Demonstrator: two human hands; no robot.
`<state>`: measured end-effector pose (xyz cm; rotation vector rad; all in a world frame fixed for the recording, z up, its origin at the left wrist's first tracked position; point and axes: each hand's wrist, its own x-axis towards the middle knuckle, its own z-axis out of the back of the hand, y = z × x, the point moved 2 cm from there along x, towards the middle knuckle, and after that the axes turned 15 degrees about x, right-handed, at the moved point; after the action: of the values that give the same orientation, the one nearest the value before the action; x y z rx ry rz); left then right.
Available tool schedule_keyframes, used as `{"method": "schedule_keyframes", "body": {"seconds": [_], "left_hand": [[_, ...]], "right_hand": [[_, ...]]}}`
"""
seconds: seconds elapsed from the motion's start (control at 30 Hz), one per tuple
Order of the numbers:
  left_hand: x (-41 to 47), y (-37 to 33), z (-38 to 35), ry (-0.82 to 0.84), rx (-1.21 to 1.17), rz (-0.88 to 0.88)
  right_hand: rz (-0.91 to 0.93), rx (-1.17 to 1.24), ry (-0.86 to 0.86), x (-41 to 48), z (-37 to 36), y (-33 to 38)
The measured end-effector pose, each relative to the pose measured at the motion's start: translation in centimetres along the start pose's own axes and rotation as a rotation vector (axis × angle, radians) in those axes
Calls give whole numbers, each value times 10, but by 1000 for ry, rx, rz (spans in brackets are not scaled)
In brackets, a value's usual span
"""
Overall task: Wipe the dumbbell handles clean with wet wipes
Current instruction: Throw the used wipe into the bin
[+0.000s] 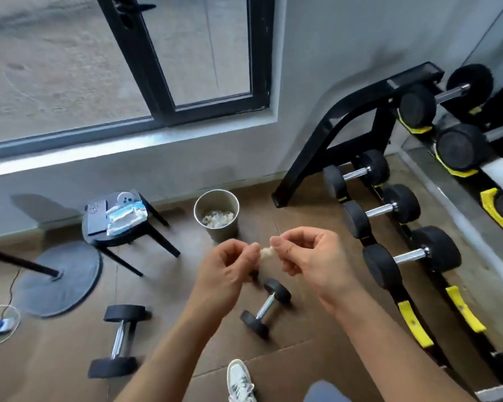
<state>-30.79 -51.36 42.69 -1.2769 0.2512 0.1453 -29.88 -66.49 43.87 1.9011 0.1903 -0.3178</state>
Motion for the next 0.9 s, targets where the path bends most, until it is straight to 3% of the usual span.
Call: {"method": "schedule_keyframes", "body": {"seconds": [0.37,0.6,0.7,0.83,0.9], "left_hand": [[165,75,58,-286,-24,276],[316,160,71,-364,77,354],[387,205,79,-346,151,338],[463,280,91,-65,474,356],[476,309,110,-51,498,368]], "right_hand": [[-258,-242,156,158,-50,-62],[-312,-314,117,261,-61,-116],[-319,-314,82,305,-76,-147],[-306,-315,24,372,-104,-200],[-310,-349,16,404,-121,-232]]}}
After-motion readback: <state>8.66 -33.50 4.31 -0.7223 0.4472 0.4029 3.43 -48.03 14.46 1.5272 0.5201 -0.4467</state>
